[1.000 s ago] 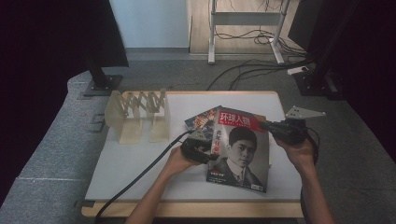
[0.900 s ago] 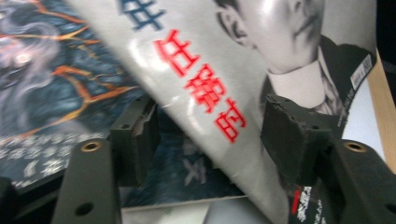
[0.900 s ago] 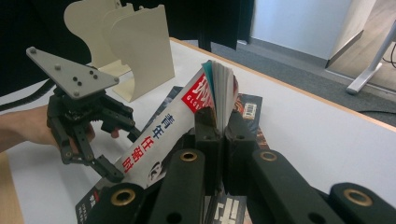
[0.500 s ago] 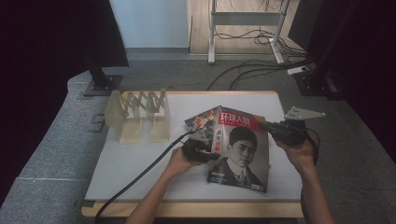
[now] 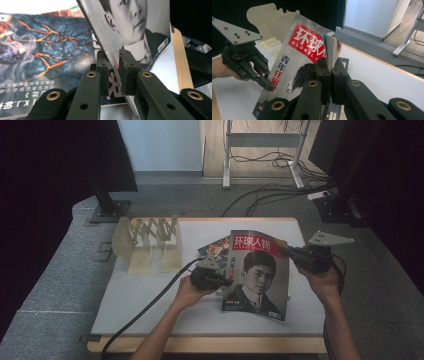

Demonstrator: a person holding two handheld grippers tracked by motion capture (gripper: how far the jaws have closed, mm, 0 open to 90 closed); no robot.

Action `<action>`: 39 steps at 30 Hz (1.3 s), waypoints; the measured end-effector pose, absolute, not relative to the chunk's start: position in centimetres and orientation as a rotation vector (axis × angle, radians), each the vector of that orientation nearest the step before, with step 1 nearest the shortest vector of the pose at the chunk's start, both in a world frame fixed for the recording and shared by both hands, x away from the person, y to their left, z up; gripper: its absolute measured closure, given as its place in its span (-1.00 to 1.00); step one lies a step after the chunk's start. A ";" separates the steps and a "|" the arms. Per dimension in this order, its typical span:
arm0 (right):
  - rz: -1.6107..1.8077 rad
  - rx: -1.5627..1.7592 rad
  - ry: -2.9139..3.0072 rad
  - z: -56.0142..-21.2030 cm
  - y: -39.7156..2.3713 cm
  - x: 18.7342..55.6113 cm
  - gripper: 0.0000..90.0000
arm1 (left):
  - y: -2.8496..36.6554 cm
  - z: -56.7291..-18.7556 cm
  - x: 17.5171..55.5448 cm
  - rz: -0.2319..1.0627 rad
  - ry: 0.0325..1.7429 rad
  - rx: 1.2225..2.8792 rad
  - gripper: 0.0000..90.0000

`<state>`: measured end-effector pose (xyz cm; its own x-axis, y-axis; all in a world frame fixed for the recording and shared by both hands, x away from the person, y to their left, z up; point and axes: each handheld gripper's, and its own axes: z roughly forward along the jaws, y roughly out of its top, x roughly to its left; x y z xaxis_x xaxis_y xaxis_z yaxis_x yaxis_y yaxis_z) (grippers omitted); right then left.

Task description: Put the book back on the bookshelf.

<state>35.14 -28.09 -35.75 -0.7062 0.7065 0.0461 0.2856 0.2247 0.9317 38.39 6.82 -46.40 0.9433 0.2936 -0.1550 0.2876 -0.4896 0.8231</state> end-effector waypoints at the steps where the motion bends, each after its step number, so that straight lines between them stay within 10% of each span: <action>1: 1.481 0.913 2.113 -35.6 -28.1 35.1 0.90 | 6.9 -46.2 38.4 0.014 0.409 2.106 0.79; 39: 1.493 0.841 2.027 -31.6 -27.0 35.5 0.89 | 9.1 -42.9 38.5 0.269 0.438 1.951 0.94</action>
<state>35.49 -27.03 -31.61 -0.6948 0.7189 -0.0220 0.1924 0.2152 0.9574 38.51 9.10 -42.87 0.9069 0.4212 -0.0110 0.1804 -0.3646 0.9135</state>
